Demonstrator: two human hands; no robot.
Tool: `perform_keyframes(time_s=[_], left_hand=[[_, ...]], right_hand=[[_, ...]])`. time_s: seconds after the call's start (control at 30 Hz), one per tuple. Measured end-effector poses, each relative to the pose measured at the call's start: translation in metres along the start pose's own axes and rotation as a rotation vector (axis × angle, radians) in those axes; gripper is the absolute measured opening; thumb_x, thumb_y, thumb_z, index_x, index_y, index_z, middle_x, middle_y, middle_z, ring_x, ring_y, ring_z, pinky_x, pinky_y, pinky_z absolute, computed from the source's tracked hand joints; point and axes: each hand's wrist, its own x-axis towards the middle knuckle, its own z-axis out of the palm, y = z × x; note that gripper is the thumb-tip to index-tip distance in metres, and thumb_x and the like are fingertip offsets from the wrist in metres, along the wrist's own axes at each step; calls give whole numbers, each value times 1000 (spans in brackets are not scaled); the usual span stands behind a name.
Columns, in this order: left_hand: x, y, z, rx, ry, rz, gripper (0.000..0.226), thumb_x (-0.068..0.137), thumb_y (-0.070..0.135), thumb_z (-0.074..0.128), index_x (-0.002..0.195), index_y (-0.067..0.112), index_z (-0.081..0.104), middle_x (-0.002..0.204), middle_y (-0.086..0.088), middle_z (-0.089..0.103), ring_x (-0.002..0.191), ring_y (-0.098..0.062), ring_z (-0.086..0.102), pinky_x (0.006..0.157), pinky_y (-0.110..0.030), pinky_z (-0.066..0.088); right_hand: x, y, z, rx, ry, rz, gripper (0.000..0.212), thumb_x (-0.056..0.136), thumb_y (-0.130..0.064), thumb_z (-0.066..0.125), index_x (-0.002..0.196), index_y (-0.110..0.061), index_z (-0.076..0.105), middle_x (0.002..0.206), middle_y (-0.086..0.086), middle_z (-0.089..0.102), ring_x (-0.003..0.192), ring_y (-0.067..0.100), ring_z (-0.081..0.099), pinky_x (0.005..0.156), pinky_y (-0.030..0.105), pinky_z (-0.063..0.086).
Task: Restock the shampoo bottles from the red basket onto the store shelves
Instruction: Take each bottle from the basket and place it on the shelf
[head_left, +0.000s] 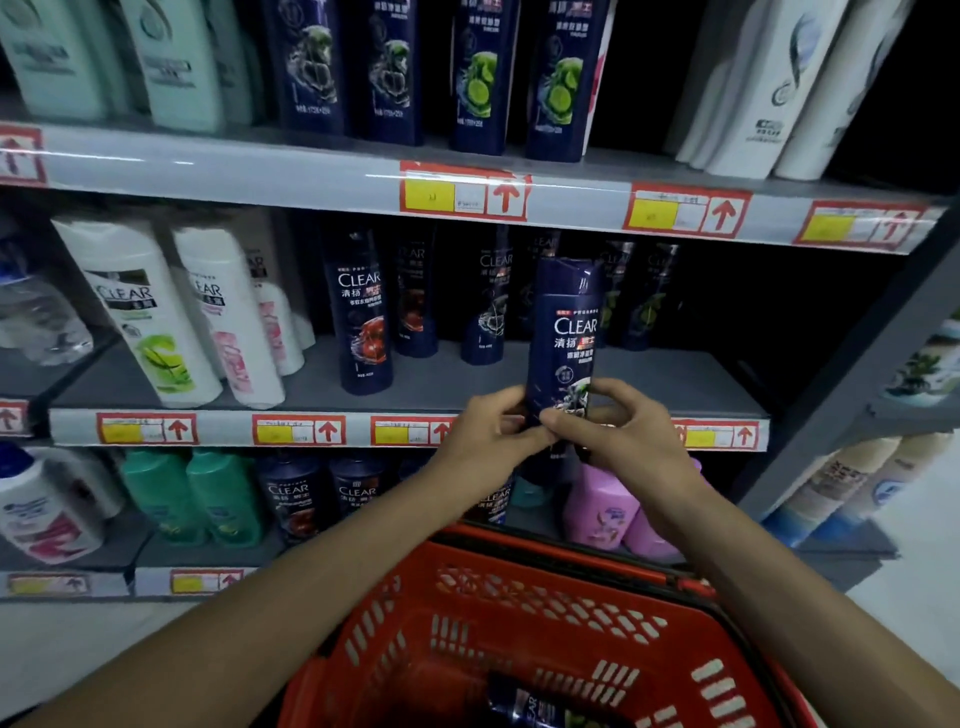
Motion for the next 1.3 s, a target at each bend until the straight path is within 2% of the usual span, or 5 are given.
perform_keyframes(time_s=[0.3,0.47,0.6,1.03,1.3], left_hand=[[66,-4,-8,119,246,19,45,94,19,75,136,18,58,126,-4,68,116,-17,65,103,-33,54],[95,-22,-9,329,317,12,56,95,20,70,147,28,52,123,3,59,104,-9,60,80,-13,47],[118,-27,-5,252,300,-93,68,97,10,63,157,32,39,134,-1,61,111,-13,61,99,-34,53],[136,-49,7,118,250,-169,80,94,-14,45,162,23,28,164,-6,37,147,-20,42,115,-27,36],[116,-36,-3,245,167,-193,83,91,-8,61,161,24,30,135,-4,57,72,6,43,77,-23,48]], right_hand=[[69,2,19,86,165,-48,46,75,-30,91,111,-18,64,84,-1,79,77,13,76,70,33,62],[110,14,28,-97,295,-172,47,72,-39,91,110,-28,65,85,-3,74,81,14,73,76,38,61],[141,21,33,-210,337,-221,49,74,-43,89,102,-19,57,91,2,70,84,22,69,74,45,59],[187,54,40,-292,321,-168,45,87,-41,79,113,-11,57,112,6,69,106,26,66,91,48,56],[151,48,17,-424,226,-53,81,90,-32,78,155,-15,34,140,14,56,130,30,53,109,47,45]])
